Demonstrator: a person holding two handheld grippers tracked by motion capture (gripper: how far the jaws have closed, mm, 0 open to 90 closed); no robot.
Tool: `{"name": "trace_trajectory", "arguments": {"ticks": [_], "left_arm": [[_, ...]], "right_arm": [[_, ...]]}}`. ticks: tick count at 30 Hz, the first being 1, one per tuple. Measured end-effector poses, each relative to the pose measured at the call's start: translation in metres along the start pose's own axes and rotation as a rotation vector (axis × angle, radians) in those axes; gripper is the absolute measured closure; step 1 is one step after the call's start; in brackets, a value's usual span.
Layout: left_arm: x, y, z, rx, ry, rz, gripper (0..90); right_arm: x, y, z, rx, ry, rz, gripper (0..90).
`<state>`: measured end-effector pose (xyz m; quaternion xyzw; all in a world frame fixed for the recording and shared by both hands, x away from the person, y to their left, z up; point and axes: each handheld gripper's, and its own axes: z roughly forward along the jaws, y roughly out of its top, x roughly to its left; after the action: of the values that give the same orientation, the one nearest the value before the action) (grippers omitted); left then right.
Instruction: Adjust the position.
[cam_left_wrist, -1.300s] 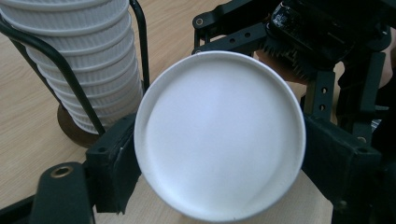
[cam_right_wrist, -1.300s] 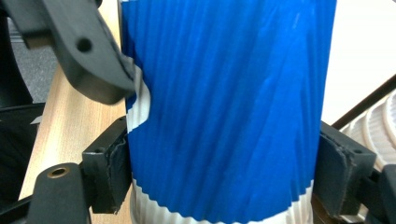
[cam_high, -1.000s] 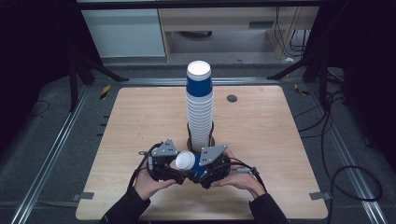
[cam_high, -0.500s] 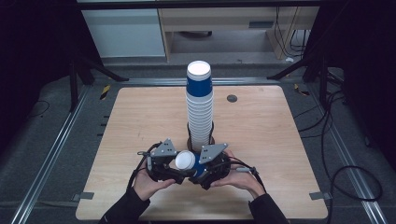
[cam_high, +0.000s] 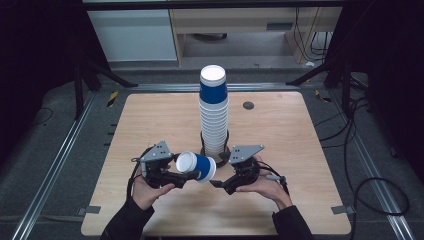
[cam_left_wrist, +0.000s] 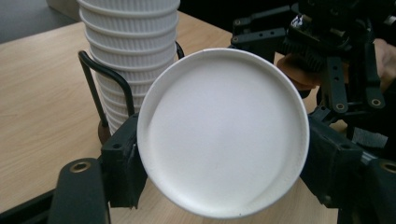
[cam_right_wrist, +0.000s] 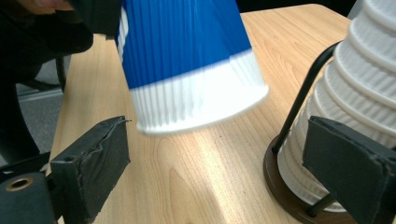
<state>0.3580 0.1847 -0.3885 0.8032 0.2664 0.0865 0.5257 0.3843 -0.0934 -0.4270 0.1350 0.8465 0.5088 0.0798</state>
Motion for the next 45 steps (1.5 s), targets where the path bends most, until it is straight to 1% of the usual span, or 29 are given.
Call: {"name": "trace_trajectory", "arguments": {"ticks": [1, 3, 4, 6, 7, 10, 11, 13, 16, 18, 20, 21, 22, 23, 26, 27, 30, 33, 39, 40, 45], "left_arm": [[0.0, 0.0, 0.0, 0.0, 0.0, 0.0, 25.8], [0.001, 0.0, -0.002, -0.028, -0.004, 0.0, 25.8], [0.001, 0.0, -0.002, -0.028, -0.004, 0.0, 25.8], [0.0, 0.0, -0.003, -0.05, -0.019, 0.002, 25.8], [0.0, 0.0, -0.003, -0.05, -0.019, 0.002, 25.8], [-0.002, 0.0, -0.001, -0.06, -0.037, 0.005, 25.9], [-0.003, -0.001, 0.001, -0.058, -0.048, 0.007, 25.9], [-0.003, -0.001, 0.003, -0.055, -0.053, 0.007, 25.9], [-0.006, -0.002, 0.007, -0.043, -0.078, 0.017, 25.9], [-0.007, -0.002, 0.007, -0.044, -0.083, 0.018, 25.9], [-0.01, -0.001, 0.009, -0.042, -0.103, 0.025, 26.0], [-0.01, -0.001, 0.009, -0.042, -0.103, 0.025, 26.0], [-0.011, -0.001, 0.01, -0.039, -0.115, 0.03, 26.0], [-0.011, -0.001, 0.01, -0.039, -0.115, 0.03, 26.0], [-0.014, -0.002, 0.013, -0.029, -0.132, 0.042, 26.0], [-0.014, -0.002, 0.013, -0.029, -0.132, 0.042, 26.0], [-0.016, -0.002, 0.015, -0.021, -0.146, 0.051, 26.0], [-0.016, -0.002, 0.016, -0.017, -0.146, 0.054, 26.0], [-0.014, -0.002, 0.016, -0.01, -0.157, 0.037, 25.7], [-0.013, -0.002, 0.016, -0.016, -0.162, 0.026, 25.7], [-0.013, -0.001, 0.015, -0.021, -0.162, 0.024, 25.5]], "right_arm": [[0.0, 0.0, 0.0, 0.0, 0.0, 0.0, 7.5], [-0.002, -0.001, -0.002, -0.021, 0.022, 0.018, 7.5], [-0.002, -0.001, -0.002, -0.021, 0.022, 0.018, 7.5], [-0.003, -0.003, -0.001, -0.026, 0.042, 0.029, 7.3], [-0.003, -0.003, -0.001, -0.026, 0.042, 0.029, 7.3], [-0.002, -0.005, 0.003, -0.036, 0.071, 0.042, 7.2], [-0.002, -0.005, 0.004, -0.038, 0.077, 0.042, 7.2], [-0.002, -0.005, 0.005, -0.041, 0.083, 0.046, 7.6], [-0.001, -0.006, 0.008, -0.05, 0.11, 0.052, 7.7], [-0.002, -0.006, 0.009, -0.053, 0.114, 0.053, 7.7], [-0.002, -0.007, 0.011, -0.061, 0.134, 0.058, 7.8], [-0.002, -0.007, 0.011, -0.061, 0.134, 0.058, 7.8], [-0.001, -0.007, 0.013, -0.061, 0.144, 0.055, 7.8], [-0.001, -0.007, 0.013, -0.061, 0.144, 0.055, 7.8], [0.001, -0.007, 0.017, -0.071, 0.169, 0.049, 8.4], [0.001, -0.007, 0.017, -0.071, 0.169, 0.049, 8.4], [0.003, -0.007, 0.019, -0.074, 0.194, 0.04, 11.1], [0.004, -0.008, 0.02, -0.073, 0.202, 0.034, 12.5], [0.003, -0.009, 0.02, -0.074, 0.212, 0.04, 14.4], [0.003, -0.009, 0.019, -0.072, 0.214, 0.041, 14.9], [0.003, -0.008, 0.017, -0.081, 0.205, 0.034, 15.4]]}}
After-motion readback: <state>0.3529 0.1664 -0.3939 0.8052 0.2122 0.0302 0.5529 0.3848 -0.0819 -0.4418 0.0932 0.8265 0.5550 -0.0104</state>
